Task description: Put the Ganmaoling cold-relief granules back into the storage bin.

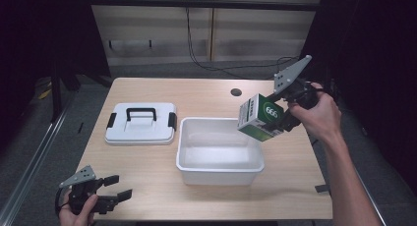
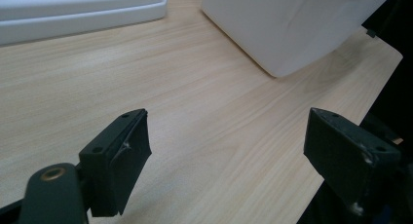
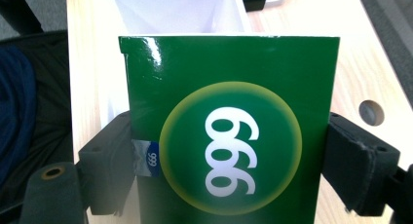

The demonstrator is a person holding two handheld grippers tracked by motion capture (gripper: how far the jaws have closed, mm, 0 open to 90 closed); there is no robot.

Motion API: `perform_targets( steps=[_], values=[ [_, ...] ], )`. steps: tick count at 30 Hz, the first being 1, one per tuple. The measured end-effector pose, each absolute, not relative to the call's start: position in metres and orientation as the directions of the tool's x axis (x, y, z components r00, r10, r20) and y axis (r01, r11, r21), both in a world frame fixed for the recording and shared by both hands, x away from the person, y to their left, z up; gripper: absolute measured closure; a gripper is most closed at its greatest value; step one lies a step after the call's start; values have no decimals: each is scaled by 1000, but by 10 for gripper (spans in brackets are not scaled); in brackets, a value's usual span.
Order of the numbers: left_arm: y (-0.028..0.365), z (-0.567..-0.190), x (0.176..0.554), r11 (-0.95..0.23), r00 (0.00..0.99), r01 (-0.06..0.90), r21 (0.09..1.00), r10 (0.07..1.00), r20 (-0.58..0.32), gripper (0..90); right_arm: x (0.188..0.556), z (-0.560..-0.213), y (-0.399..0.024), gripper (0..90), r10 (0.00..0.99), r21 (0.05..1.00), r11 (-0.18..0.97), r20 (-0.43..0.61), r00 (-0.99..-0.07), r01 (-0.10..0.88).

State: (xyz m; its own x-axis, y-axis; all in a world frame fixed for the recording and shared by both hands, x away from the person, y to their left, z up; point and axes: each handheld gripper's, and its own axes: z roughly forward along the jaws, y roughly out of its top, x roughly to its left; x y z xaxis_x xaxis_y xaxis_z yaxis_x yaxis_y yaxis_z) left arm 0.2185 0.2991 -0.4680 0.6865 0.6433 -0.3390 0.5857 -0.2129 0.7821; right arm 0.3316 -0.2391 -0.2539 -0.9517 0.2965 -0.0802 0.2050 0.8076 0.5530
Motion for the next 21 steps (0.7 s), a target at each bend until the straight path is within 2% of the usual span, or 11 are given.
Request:
perform_targets(
  steps=[12, 21],
  values=[
    [299, -468, 219, -219, 690, 584, 782, 641, -336, 170, 337, -271, -211, 160, 249, 428, 881, -57, -967, 201],
    [298, -468, 219, -220, 691, 584, 782, 640, -336, 170, 341, -279, -194, 160, 205, 377, 910, -52, -977, 171]
  ],
)
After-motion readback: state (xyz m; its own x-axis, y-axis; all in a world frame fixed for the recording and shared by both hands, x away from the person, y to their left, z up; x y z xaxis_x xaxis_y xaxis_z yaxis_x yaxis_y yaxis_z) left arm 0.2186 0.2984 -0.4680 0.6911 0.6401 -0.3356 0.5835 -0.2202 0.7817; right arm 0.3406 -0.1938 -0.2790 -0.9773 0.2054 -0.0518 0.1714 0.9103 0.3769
